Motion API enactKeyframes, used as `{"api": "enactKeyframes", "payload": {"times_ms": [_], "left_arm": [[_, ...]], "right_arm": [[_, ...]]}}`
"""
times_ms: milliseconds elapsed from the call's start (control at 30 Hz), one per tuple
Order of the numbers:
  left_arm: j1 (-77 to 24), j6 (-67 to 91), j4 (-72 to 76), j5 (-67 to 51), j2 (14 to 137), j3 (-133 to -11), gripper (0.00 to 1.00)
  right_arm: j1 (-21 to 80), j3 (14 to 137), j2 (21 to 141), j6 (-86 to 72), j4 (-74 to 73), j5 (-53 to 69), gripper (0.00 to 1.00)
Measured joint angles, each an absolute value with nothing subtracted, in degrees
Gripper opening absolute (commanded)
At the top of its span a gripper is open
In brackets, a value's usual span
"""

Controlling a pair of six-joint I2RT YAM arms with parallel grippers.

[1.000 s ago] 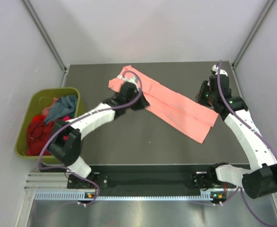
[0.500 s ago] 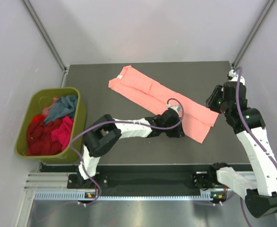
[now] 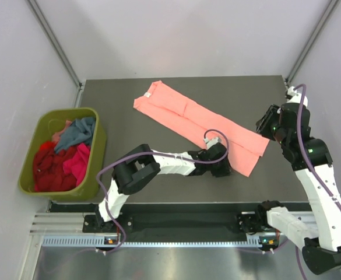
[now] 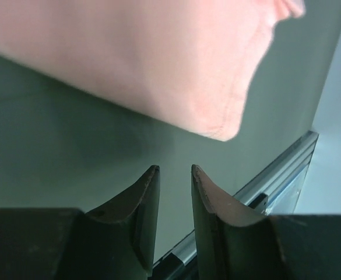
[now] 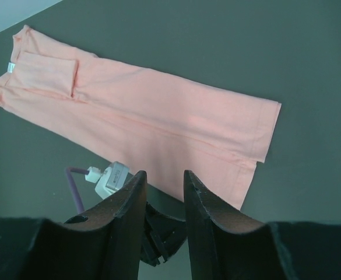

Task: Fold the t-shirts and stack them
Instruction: Fold the tshirt

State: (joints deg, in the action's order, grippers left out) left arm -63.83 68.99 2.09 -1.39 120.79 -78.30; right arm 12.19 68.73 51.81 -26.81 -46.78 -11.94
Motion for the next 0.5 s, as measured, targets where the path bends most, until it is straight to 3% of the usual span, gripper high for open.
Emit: {"api": "enactKeyframes", "payload": {"times_ms": [500], "left_arm": [[-64.4, 85.9, 0.8, 5.5, 123.3, -79.7, 0.38]], "right_arm": [[12.1, 68.7, 48.9, -26.9, -46.7, -12.2, 0.34]]}}
